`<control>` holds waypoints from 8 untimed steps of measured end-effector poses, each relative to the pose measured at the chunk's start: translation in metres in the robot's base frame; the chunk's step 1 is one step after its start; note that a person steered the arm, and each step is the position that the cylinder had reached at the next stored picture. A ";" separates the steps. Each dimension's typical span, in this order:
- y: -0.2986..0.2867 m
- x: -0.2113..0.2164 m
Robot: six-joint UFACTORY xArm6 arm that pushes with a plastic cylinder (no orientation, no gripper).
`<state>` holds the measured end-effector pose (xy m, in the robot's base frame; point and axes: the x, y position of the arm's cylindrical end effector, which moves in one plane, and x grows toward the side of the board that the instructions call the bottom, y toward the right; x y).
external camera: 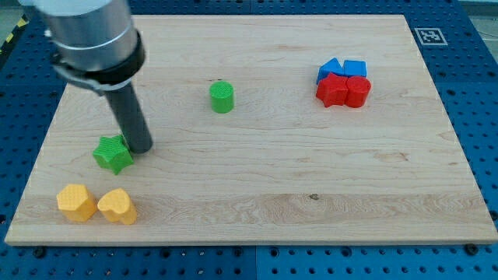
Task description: Push the green circle top right diagonal to the yellow heart
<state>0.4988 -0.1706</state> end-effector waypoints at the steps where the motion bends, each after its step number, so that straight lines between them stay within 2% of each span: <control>1: -0.031 0.024; 2: -0.041 0.033; 4: -0.027 -0.022; 5: 0.058 -0.003; 6: 0.155 -0.003; 7: 0.194 -0.058; 8: 0.185 -0.108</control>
<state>0.3906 0.0148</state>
